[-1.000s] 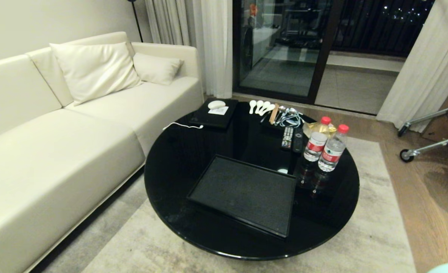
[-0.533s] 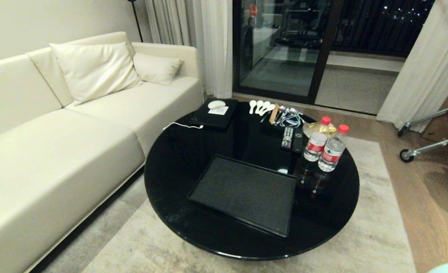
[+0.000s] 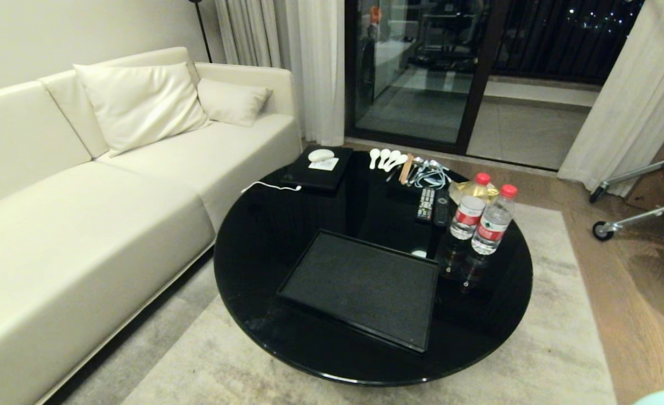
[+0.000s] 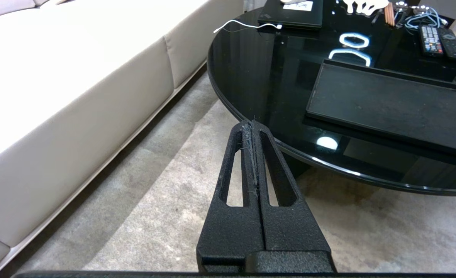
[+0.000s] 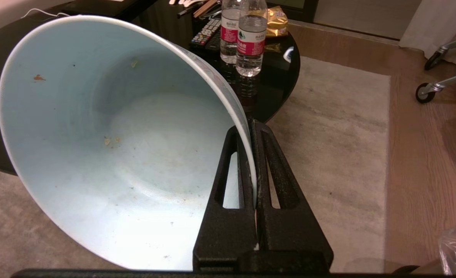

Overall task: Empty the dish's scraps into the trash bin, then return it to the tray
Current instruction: Put the bowl back to the table

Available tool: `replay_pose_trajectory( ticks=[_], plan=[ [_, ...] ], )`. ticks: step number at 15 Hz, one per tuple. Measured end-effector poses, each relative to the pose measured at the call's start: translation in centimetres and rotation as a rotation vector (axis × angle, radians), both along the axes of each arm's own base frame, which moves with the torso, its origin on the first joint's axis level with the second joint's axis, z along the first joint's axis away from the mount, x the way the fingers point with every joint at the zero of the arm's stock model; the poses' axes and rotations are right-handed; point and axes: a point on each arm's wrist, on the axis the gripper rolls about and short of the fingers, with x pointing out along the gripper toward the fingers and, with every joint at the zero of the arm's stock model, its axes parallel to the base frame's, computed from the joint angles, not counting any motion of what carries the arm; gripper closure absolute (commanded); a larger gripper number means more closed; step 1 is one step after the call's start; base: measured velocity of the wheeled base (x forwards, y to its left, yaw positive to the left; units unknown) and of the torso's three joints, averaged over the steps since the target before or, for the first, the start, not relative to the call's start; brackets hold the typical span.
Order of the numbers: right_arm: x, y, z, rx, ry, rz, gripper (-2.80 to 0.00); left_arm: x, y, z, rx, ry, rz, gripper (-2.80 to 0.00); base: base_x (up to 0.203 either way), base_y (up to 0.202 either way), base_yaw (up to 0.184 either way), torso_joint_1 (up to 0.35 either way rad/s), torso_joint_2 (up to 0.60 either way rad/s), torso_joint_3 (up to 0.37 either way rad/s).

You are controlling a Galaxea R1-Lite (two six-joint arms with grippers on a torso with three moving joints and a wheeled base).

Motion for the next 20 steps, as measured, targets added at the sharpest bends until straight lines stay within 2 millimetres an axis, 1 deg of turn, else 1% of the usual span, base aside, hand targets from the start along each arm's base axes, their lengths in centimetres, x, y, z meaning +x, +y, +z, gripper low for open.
replay_pose_trajectory(
  ticks=[20],
  plan=[
    [0.0,0.0,0.0,0.0,0.0,0.0,0.0,0.0,0.0,0.0,0.0,0.0,0.0,0.0,0.0,0.0,0.0,0.0,0.0,0.0]
  ],
)
